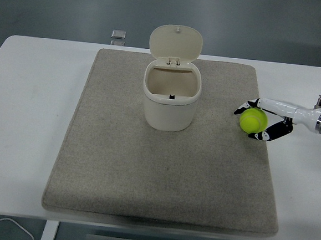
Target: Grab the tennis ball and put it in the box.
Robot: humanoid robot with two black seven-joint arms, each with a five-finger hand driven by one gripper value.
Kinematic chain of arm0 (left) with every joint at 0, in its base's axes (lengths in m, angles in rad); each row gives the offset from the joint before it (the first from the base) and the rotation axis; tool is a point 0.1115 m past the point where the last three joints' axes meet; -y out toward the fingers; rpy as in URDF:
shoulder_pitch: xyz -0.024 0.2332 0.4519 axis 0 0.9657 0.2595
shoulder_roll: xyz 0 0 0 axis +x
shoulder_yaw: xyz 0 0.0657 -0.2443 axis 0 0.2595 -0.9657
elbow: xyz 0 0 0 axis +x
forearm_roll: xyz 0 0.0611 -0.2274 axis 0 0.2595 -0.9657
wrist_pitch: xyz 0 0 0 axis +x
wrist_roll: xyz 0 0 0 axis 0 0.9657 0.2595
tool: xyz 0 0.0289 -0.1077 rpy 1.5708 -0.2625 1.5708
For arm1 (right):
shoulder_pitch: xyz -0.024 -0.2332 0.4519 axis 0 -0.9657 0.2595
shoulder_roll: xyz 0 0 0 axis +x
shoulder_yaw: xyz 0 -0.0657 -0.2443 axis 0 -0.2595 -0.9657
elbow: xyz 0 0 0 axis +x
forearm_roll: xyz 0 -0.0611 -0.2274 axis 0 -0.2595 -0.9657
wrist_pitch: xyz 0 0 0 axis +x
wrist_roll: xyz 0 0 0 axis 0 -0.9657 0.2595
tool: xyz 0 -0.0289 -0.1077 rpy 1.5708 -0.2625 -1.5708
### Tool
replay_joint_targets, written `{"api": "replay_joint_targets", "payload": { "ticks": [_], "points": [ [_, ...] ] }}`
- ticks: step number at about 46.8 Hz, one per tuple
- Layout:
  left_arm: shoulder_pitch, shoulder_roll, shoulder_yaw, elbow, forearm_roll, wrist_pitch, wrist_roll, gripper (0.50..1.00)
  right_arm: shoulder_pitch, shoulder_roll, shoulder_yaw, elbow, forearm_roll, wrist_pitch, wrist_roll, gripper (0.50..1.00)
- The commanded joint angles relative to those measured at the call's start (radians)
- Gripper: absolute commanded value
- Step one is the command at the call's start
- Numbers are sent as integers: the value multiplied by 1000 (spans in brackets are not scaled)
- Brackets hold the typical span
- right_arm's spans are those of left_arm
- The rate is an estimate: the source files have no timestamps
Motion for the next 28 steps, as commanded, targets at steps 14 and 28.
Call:
{"api": "replay_joint_targets", "payload": {
  "ticks": [14,28],
  "points": [
    [0,0,0,0,0,0,0,992,2,-3,2,0,1,3,0,913],
    [0,0,0,0,0,0,0,992,11,-21,-4,5,1,40,5,930]
  ]
}}
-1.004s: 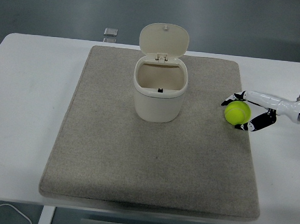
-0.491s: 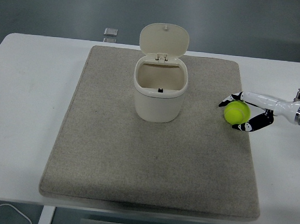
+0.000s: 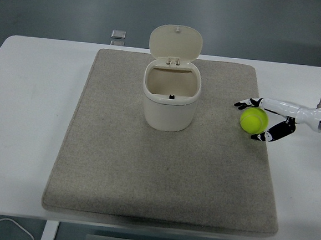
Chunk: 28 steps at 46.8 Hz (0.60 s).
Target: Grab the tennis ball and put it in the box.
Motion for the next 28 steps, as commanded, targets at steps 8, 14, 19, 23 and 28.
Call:
{"api": "replay_joint_targets", "payload": {
  "ticks": [8,14,19,23,28],
  "points": [
    [0,0,0,0,0,0,0,992,2,-7,-1,-3,-17,-1,4,930],
    [0,0,0,0,0,0,0,992,1,-3,5,-11,-18,-9,2,928],
    [-2,0,0,0,0,0,0,992,-1,9,8,-45,-28,-35,2,926],
    [0,0,0,0,0,0,0,992,-3,10,9,-54,-44,-46,2,921],
    [0,0,0,0,0,0,0,992,-3,10,9,-55,-44,-49,2,909]
  ]
}}
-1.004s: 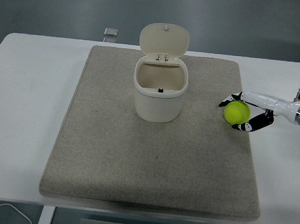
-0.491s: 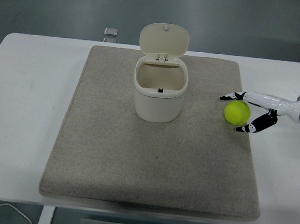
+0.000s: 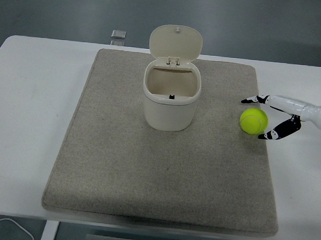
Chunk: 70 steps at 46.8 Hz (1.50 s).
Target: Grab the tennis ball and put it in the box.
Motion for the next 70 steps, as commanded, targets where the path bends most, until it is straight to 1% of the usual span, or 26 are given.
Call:
{"api": "replay_joint_targets", "payload": {
  "ticks": [1,7,10,31,34,38,41,43,54,57,60,64,67,70],
  "points": [
    [0,0,0,0,0,0,0,992,0,0,0,-1,-2,-2,1,903],
    [0,0,0,0,0,0,0,992,0,0,-2,0,-2,0,1,830],
    [0,0,0,0,0,0,0,992,0,0,-2,0,-2,0,1,803],
    [0,0,0,0,0,0,0,992,-2,2,0,6,-2,3,8,799],
    [0,0,0,0,0,0,0,992,0,2,0,8,-2,6,9,770],
    [0,0,0,0,0,0,0,992,1,0,-2,8,-2,7,9,758],
    [0,0,0,0,0,0,0,992,1,0,-2,8,-2,11,9,725],
    [0,0,0,0,0,0,0,992,1,2,-2,8,-2,12,9,723],
    [0,0,0,0,0,0,0,992,3,0,0,9,6,32,11,646],
    [0,0,0,0,0,0,0,992,8,-3,1,9,13,40,11,603],
    [0,0,0,0,0,0,0,992,21,-6,3,9,20,64,14,550],
    [0,0,0,0,0,0,0,990,46,-12,4,14,21,90,32,500],
    [0,0,0,0,0,0,0,992,76,-24,4,29,23,106,37,500],
    [-1,0,0,0,0,0,0,992,106,-54,6,51,35,126,38,500]
  ]
}}
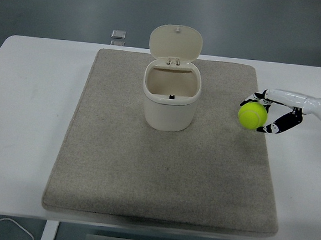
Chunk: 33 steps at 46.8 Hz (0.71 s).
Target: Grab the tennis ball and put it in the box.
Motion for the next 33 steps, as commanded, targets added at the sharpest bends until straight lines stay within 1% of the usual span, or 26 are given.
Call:
{"api": "replay_joint_targets", "payload": {
  "ticks": [1,9,16,20,25,33],
  "points": [
    [-2,0,0,0,0,0,0,992,41,-35,1,32,25,29,2,500],
    [0,0,0,0,0,0,0,992,132,-72,0,107,149,134,15,500],
    [0,0,0,0,0,0,0,990,189,-58,0,145,211,181,12,500],
    [-2,0,0,0,0,0,0,992,208,-34,-2,156,217,184,4,500],
    [-2,0,0,0,0,0,0,992,212,17,0,156,218,183,-4,500],
    [0,0,0,0,0,0,0,992,212,66,0,156,218,174,-57,500]
  ]
}}
